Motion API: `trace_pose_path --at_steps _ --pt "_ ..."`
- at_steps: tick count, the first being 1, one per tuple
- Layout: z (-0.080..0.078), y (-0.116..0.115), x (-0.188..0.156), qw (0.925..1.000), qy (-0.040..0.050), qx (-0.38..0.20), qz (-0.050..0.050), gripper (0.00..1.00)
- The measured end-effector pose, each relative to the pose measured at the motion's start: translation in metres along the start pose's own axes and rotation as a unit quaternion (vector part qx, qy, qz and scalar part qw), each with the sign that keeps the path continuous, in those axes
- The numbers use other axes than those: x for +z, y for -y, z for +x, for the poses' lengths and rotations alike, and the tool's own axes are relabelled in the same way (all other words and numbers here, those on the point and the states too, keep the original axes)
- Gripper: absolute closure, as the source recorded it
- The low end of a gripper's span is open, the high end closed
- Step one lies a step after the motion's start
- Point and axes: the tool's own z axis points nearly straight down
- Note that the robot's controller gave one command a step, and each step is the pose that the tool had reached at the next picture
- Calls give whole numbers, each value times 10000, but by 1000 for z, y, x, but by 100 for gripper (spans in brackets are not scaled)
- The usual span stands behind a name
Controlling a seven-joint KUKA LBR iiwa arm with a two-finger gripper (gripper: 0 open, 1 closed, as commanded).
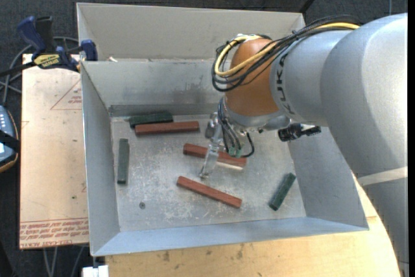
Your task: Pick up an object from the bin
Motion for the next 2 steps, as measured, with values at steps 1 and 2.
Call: trace_pose_path --at_steps 1,2 --pt "-1 0 0 10000 9 -3 0 0" --pt "-1 -1 -2 10000 20 -5 -5 100"
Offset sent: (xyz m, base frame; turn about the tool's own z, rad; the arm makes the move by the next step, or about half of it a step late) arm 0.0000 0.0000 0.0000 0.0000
